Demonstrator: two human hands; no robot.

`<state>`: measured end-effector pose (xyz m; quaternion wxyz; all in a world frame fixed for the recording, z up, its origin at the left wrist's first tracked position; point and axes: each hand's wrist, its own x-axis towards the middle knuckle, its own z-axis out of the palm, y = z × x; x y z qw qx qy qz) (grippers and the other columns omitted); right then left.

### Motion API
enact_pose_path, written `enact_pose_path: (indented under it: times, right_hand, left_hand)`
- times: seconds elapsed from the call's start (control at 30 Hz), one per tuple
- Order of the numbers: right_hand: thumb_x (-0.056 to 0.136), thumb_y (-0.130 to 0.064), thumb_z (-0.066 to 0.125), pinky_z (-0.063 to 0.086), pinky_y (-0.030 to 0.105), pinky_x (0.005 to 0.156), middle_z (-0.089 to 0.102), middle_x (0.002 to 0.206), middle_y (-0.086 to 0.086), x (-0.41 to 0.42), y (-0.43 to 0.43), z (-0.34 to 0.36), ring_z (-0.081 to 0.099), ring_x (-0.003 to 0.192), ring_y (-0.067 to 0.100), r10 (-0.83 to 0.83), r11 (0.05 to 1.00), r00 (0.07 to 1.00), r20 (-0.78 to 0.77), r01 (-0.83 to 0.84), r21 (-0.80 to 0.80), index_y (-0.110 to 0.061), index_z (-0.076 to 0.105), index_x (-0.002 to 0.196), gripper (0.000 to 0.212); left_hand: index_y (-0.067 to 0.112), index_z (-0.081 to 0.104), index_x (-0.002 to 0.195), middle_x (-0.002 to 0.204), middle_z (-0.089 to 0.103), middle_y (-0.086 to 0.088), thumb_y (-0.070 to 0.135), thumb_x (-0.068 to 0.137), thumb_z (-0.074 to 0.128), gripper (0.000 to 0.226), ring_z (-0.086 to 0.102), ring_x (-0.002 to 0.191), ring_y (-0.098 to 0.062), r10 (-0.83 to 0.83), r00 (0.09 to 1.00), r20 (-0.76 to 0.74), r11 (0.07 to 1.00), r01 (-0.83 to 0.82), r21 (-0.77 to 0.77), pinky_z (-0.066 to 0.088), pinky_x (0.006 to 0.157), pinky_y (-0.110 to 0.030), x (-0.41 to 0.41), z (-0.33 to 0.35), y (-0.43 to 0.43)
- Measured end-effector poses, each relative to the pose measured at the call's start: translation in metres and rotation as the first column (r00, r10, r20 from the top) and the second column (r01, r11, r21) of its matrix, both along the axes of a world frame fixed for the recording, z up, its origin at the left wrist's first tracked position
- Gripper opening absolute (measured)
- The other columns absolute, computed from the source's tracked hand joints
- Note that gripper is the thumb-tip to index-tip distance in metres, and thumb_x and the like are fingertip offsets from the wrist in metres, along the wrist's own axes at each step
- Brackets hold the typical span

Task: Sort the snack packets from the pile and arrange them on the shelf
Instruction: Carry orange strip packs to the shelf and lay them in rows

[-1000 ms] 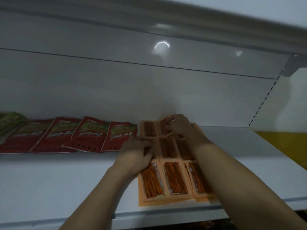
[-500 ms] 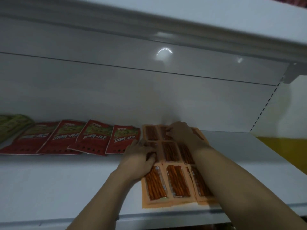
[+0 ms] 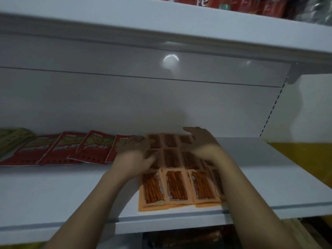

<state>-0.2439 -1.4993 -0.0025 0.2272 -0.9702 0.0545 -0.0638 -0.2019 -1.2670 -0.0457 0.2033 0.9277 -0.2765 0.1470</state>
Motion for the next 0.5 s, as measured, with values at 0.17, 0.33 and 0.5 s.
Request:
enact_pose_path:
  times: [0.17, 0.33, 0.5]
  right_hand:
    - [0.082, -0.053, 0.066, 0.036, 0.037, 0.105, 0.051, 0.140, 0.000, -0.014, 0.023, -0.005, 0.044, 0.131, 0.025, 0.090, 0.987, 0.990, 0.111, -0.074, -0.142, -0.028, 0.049, 0.138, 0.064]
    - [0.082, -0.052, 0.067, 0.034, 0.039, 0.111, 0.047, 0.144, 0.000, -0.024, 0.048, -0.017, 0.040, 0.134, 0.025, 0.194, 0.979, 0.961, 0.199, -0.175, -0.108, -0.028, 0.044, 0.143, 0.069]
    - [0.083, -0.052, 0.068, 0.039, 0.039, 0.107, 0.048, 0.144, -0.004, -0.036, 0.075, -0.021, 0.041, 0.134, 0.024, 0.235, 0.972, 0.950, 0.207, -0.233, -0.033, -0.029, 0.041, 0.144, 0.070]
  left_hand:
    - [0.023, 0.064, 0.124, 0.119, 0.065, -0.008, 0.065, 0.078, 0.036, 0.068, 0.056, 0.113, -0.033, 0.063, 0.994, 0.084, 0.996, -0.068, 0.058, 0.046, 0.090, -0.040, -0.020, 0.011, 0.003]
    - [0.033, 0.051, 0.137, 0.131, 0.061, 0.000, 0.067, 0.080, 0.043, 0.066, 0.055, 0.120, -0.027, 0.137, 0.990, 0.038, 0.982, -0.140, 0.128, 0.048, 0.094, -0.043, -0.034, 0.011, 0.014]
    - [0.020, 0.056, 0.134, 0.129, 0.062, -0.007, 0.062, 0.085, 0.051, 0.065, 0.055, 0.117, -0.032, 0.244, 0.968, 0.062, 0.950, -0.251, 0.187, 0.043, 0.091, -0.044, -0.053, 0.006, 0.035]
